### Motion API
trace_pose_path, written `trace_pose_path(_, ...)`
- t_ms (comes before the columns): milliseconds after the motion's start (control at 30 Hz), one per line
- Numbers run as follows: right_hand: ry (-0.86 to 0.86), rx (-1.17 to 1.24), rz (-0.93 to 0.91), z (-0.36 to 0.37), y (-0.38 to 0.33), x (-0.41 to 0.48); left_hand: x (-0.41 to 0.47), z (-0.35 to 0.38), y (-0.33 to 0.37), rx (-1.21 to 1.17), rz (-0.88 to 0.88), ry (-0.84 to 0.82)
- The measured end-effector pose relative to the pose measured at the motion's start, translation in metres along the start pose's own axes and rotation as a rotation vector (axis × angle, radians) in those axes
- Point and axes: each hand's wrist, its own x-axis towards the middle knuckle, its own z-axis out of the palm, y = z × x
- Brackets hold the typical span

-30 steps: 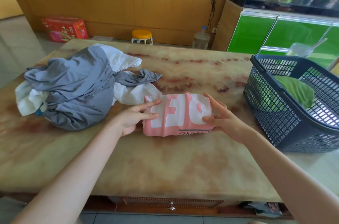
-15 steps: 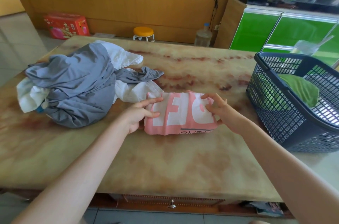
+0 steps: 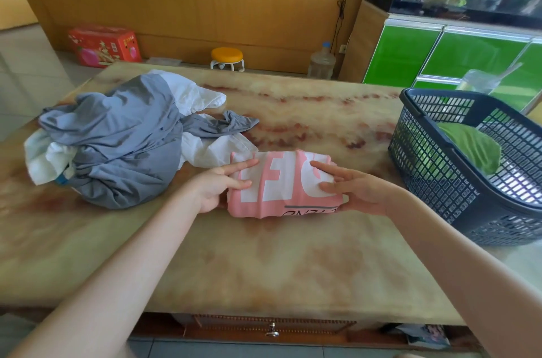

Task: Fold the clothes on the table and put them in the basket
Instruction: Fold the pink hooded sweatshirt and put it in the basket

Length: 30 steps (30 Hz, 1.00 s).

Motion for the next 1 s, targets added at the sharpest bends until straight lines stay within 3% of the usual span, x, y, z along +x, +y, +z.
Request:
trace_pose_path(433,0.160,-0.106,-0.094,0.018,0.005,-0.026,-0.024,0.013,-0.001,0.021,0.116,0.054)
trace_pose_path(1000,0.247,-0.271,-0.167,-0.033,-0.114,-0.150,-0.082,0.115,0.098,0.001,0.276,0.043)
